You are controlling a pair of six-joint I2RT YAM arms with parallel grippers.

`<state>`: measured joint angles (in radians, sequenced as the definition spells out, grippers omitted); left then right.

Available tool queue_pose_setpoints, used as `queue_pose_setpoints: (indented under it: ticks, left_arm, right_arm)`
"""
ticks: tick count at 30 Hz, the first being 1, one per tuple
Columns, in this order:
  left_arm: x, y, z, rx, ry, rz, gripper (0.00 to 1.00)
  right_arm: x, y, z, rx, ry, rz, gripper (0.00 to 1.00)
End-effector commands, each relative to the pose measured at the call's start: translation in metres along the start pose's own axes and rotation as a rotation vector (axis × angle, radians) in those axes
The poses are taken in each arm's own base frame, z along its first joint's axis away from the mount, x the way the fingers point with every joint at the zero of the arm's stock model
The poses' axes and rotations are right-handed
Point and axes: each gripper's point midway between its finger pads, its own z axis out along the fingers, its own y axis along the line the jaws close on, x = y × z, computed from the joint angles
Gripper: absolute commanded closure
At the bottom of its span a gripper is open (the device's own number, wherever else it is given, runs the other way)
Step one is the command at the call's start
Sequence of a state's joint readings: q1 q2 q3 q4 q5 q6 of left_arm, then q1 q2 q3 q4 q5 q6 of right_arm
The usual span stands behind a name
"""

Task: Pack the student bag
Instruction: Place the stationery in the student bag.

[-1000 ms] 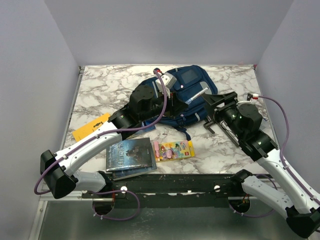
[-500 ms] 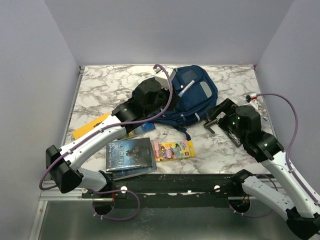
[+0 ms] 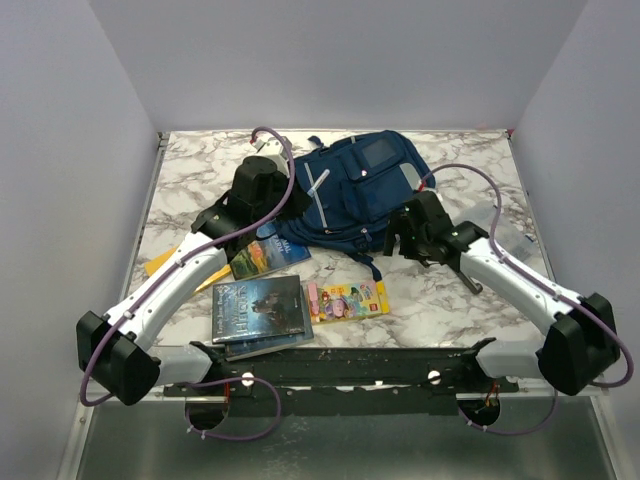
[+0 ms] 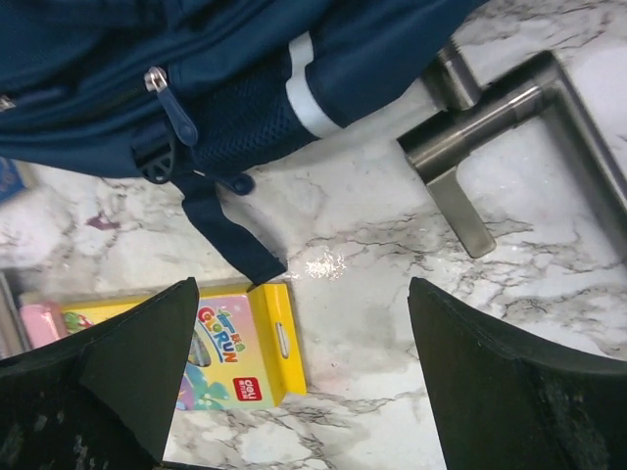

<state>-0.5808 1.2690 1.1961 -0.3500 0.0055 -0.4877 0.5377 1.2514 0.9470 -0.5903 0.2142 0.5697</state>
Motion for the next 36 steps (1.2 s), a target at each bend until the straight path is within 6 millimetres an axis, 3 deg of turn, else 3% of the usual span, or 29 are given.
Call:
queue_pose_setpoints:
  ticks: [1,4,9,15,19,30,36]
  left_arm:
    - [0.013,0.001,-0.014,0.033,0.049,-0.037,1.00]
    - [0.015,0.009,-0.015,0.022,0.052,-0.037,1.00]
    - [0.013,0.023,-0.013,-0.003,0.078,-0.050,1.00]
    - [0.017,0.032,-0.005,-0.006,0.112,-0.060,1.00]
    - [0.022,0.041,-0.002,-0.021,0.128,-0.077,1.00]
    - [0.014,0.060,-0.009,-0.036,0.110,-0.137,1.00]
    - [0.007,0.062,-0.017,-0.028,0.088,-0.158,1.00]
  right_arm:
    - [-0.003,0.027,0.015,-0.039,0.011,-0.109,0.09]
    - [-0.003,0.038,0.026,0.037,0.009,-0.219,0.10]
    - [-0.005,0.037,0.049,0.219,0.049,-0.359,0.12]
    - [-0.013,0.080,0.061,0.045,0.030,-0.327,0.12]
    - [-0.018,0.092,0.070,0.009,0.015,-0.322,0.12]
    - [-0.045,0.082,0.085,0.118,-0.016,-0.447,0.18]
    - [-0.050,0.088,0.101,0.140,0.032,-0.475,0.37]
